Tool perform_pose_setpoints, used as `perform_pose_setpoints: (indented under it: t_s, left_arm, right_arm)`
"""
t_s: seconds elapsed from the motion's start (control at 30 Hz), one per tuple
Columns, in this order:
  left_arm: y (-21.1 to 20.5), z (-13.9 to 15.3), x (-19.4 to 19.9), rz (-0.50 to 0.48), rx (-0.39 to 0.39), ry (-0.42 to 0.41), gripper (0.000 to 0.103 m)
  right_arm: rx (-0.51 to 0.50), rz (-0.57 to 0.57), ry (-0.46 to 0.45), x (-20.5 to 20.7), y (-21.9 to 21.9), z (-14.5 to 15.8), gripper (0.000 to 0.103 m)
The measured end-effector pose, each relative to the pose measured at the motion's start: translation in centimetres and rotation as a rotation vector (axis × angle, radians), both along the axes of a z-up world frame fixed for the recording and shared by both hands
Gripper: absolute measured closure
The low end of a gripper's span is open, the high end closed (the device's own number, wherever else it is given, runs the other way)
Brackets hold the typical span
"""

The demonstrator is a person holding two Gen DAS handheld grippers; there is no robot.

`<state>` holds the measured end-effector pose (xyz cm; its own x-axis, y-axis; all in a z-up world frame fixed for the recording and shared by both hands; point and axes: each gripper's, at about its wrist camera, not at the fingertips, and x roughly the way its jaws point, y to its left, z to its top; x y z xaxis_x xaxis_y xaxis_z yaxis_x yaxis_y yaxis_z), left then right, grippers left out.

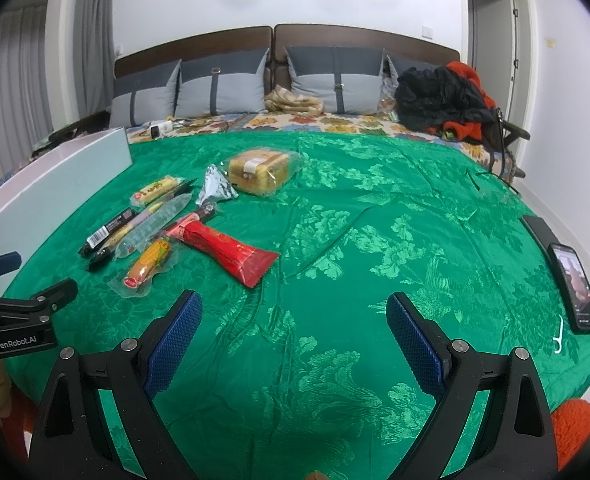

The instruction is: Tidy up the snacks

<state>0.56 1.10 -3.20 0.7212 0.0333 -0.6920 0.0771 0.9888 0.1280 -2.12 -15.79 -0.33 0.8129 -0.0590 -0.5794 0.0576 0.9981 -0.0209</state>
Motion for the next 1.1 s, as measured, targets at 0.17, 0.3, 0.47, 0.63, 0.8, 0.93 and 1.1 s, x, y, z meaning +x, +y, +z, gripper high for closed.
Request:
perform_pose_setpoints:
  t_s: [0.17, 0.3, 0.47, 0.63, 0.8, 0.93, 1.1]
  left_arm:
    - [0.0, -0.1, 0.0, 0.002, 0.0, 0.004, 0.0]
    - [-0.1, 0.0, 0.0, 0.002, 0.002, 0.01, 0.0]
    - [-0.1, 0.0, 0.1, 0.003, 0.003, 0.02, 0.0]
    - [-0.1, 0.1, 0.1, 0.005, 0.002, 0.022, 0.0]
    - [-0.1, 0.1, 0.2, 0.004, 0.004, 0.025, 0.0]
    - [0.0, -0.1, 0.4, 0.003, 0.004, 0.037, 0.0]
    - [0.7, -1.2, 1.7, 0.02, -0.021, 0.11, 0.0]
  right_arm:
    - [0.002, -0.001, 0.001, 0.1, -0.3, 0.1, 0.008]
    - [0.004, -0.001, 0.003, 0.0, -0.3, 0.0, 0.008]
    - [0.005, -0.002, 0.004, 0.0, -0.2, 0.0, 0.008]
    - [0.005, -0.002, 0.004, 0.1, -0.4, 0.1, 0.008]
    - [0.006, -0.003, 0.006, 0.0, -0.4, 0.1, 0.008]
    - [0.012, -0.004, 0.009, 0.0, -0.5, 0.0, 0.008]
    - [0.028, -0.008, 0.024, 0.2, -0.8, -0.1, 0.008]
